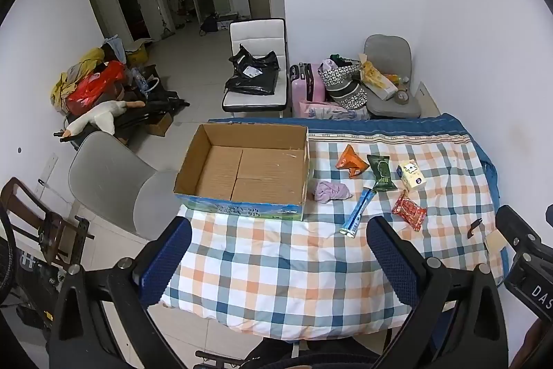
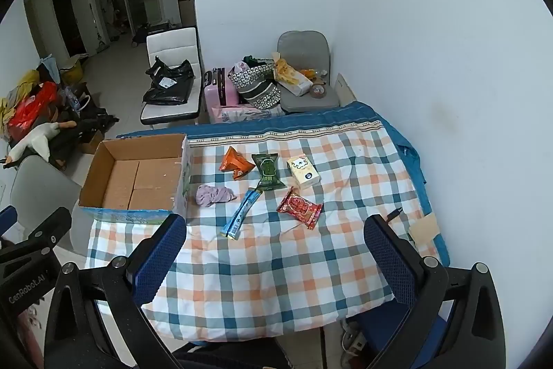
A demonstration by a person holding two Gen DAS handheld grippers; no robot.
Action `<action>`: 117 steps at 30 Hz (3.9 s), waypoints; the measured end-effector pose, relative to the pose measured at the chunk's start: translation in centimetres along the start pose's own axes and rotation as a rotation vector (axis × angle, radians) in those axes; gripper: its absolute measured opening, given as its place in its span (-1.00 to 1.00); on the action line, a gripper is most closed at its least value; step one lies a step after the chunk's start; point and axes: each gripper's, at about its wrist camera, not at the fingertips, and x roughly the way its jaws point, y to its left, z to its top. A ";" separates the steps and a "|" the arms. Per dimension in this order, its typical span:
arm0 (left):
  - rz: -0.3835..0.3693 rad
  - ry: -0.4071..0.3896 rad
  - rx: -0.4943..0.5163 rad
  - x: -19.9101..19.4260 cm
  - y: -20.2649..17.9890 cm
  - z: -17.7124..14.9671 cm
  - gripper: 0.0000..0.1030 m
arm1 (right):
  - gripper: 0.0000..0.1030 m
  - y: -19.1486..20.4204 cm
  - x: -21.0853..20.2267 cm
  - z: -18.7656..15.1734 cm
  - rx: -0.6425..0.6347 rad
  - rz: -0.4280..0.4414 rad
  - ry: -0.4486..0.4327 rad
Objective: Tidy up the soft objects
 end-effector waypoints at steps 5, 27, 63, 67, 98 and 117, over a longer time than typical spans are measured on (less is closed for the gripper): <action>-0.003 0.003 0.000 0.1 -0.1 0.1 1.00 | 1.00 0.0 -0.2 0.0 0.004 0.010 -0.011; 0.000 -0.019 -0.011 -0.1 0.3 0.0 1.00 | 1.00 0.8 -0.9 0.8 0.005 0.018 -0.021; -0.001 -0.040 -0.016 -0.7 1.0 2.1 1.00 | 1.00 0.7 -2.0 1.9 0.013 0.026 -0.055; -0.002 -0.042 -0.017 -0.8 1.0 1.8 1.00 | 1.00 0.8 -2.1 1.8 0.012 0.025 -0.055; 0.000 -0.050 -0.023 -1.5 1.1 2.8 1.00 | 1.00 1.0 -2.4 2.8 0.013 0.028 -0.067; -0.132 0.085 0.119 14.7 -10.0 6.3 1.00 | 1.00 -7.3 14.9 3.3 0.162 -0.018 0.216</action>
